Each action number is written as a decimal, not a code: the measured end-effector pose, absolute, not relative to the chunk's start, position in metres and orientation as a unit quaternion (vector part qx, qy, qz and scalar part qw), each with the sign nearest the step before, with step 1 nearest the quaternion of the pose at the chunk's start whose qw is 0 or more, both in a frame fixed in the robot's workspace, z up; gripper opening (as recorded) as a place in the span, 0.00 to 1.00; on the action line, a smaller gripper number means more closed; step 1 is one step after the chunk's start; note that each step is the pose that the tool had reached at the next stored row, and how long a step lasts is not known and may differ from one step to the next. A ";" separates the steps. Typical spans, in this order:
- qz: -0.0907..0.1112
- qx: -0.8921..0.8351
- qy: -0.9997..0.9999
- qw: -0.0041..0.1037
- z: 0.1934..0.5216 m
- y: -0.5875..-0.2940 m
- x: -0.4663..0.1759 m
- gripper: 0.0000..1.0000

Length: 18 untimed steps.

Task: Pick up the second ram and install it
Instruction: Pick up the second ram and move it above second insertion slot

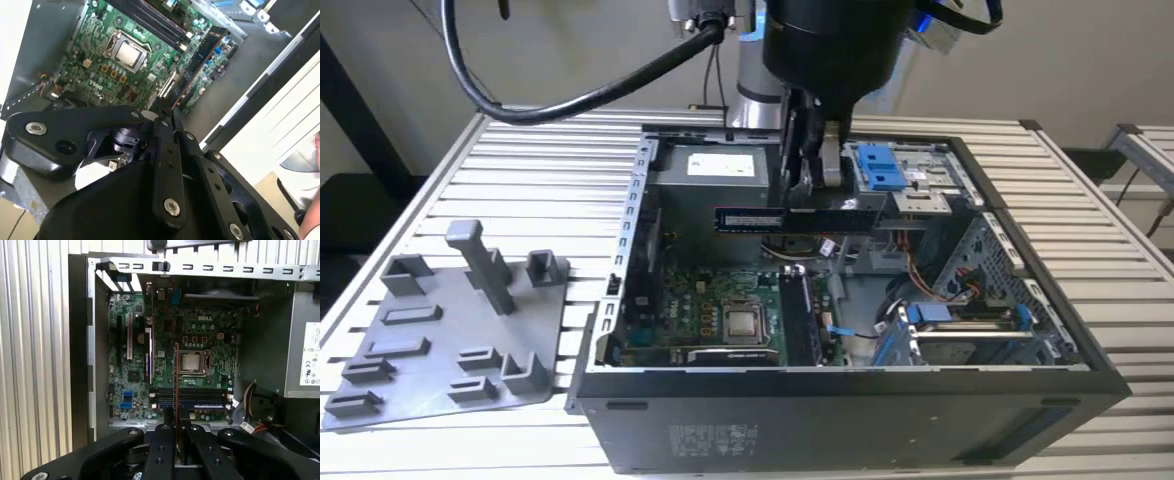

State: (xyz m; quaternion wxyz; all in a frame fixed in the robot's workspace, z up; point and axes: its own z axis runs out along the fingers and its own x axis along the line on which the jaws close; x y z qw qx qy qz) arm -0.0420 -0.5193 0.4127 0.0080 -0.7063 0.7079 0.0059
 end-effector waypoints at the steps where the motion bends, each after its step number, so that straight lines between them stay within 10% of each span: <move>1: 0.006 -0.706 0.708 0.008 0.413 -0.519 -0.038 0.14; 18: 0.006 -0.706 0.708 0.008 0.413 -0.519 0.006 0.14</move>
